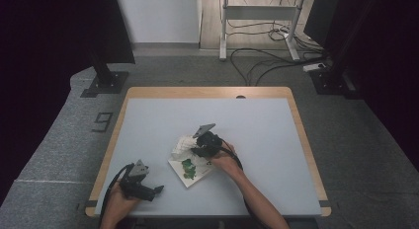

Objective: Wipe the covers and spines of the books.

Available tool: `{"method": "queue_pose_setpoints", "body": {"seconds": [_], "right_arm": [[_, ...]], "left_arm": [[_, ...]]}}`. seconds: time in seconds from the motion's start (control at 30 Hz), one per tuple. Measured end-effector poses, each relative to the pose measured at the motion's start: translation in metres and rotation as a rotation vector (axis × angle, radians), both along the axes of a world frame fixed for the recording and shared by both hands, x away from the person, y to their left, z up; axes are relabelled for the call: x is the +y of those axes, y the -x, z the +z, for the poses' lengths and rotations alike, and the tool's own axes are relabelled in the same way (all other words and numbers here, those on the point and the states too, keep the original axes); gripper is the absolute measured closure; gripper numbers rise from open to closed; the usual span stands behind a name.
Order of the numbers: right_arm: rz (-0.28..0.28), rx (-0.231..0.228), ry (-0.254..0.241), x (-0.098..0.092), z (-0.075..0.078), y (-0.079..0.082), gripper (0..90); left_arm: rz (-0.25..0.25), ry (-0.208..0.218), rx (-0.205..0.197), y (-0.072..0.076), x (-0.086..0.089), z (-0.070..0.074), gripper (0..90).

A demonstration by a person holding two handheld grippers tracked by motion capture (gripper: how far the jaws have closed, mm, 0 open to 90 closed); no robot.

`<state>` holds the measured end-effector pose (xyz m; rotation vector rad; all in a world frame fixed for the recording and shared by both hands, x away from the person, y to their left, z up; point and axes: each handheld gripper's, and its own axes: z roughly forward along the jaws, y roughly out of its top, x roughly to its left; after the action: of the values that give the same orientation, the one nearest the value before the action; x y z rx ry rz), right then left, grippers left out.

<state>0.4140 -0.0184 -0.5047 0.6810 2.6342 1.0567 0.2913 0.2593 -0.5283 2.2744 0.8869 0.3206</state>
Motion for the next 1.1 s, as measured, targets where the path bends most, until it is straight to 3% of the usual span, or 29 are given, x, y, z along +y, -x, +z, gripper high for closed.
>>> {"method": "queue_pose_setpoints", "body": {"seconds": [0.87, 1.1], "right_arm": [[0.141, 0.023, -0.037, 0.052, 0.001, 0.026, 65.8], [0.146, 0.019, -0.047, 0.054, 0.001, 0.028, 65.8]], "left_arm": [[0.001, 0.001, 0.0, 0.0, 0.0, 0.0, 0.8], [0.001, 0.001, -0.001, 0.0, 0.0, 0.0, 0.8]]}}
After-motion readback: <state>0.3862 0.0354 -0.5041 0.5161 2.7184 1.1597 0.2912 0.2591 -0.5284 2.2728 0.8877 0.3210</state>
